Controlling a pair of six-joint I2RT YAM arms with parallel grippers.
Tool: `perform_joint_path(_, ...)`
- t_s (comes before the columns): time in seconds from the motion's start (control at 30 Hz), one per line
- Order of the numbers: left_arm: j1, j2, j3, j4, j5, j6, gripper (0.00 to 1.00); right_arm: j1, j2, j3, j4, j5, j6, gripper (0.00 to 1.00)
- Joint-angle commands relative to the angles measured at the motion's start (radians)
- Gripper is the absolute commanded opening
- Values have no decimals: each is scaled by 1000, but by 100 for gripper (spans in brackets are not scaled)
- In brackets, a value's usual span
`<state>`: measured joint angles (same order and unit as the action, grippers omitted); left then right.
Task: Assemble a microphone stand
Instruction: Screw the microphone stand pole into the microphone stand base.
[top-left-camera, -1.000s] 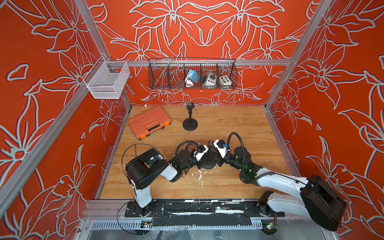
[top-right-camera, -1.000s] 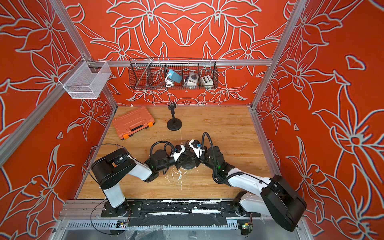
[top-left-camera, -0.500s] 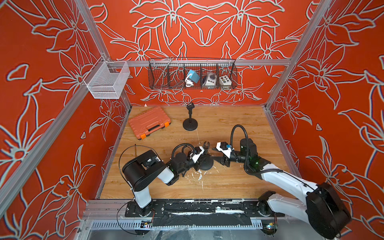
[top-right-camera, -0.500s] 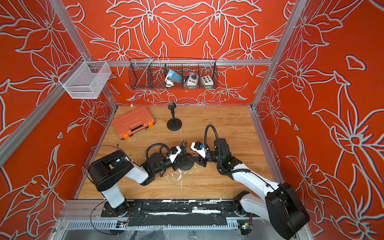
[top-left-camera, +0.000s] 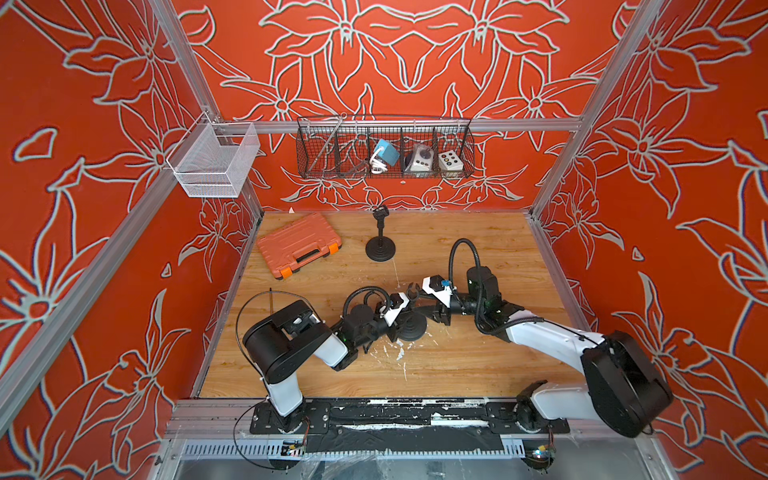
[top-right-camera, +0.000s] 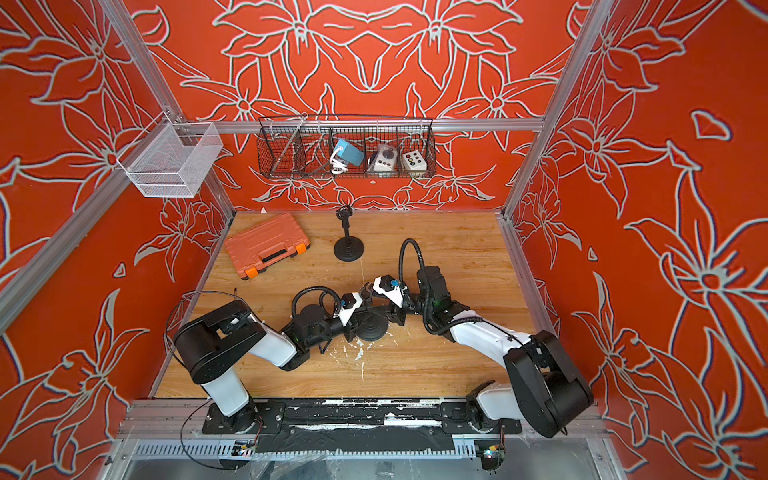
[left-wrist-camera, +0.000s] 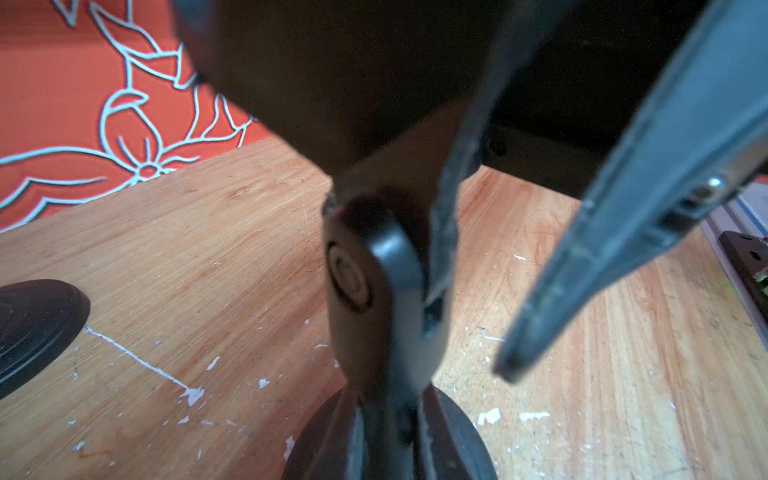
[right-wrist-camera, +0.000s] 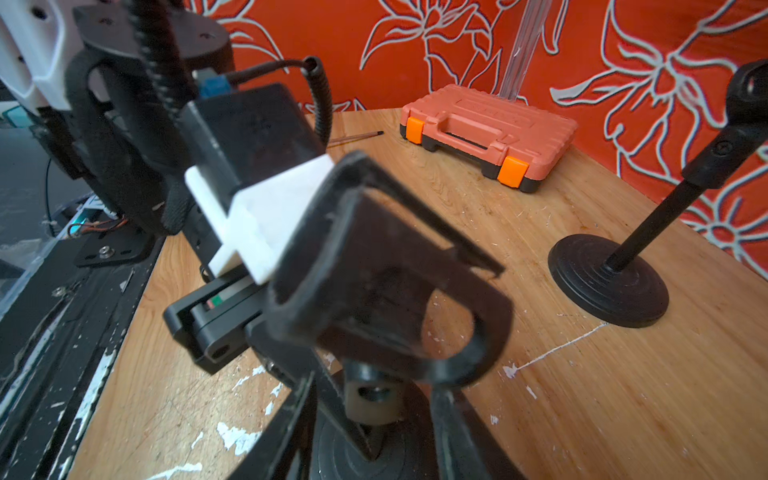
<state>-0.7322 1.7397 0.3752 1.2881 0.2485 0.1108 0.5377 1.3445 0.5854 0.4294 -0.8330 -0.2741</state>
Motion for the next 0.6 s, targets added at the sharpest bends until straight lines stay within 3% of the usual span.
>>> perform_joint_path(0.0, 2, 0, 2, -93, 24, 6, 3, 16, 2, -44, 157, 61, 101, 43)
perform_joint_path(0.23, 2, 14, 10, -92, 21, -2, 5, 88, 7, -82, 209, 175, 140, 32)
perform_joint_path(0.4, 1, 6, 8, -92, 16, -6, 10, 128, -5, -124, 251, 285, 174, 0)
perform_joint_path(0.57, 1, -12, 7, -93, 15, -16, 22, 191, -27, -150, 213, 527, 220, 0)
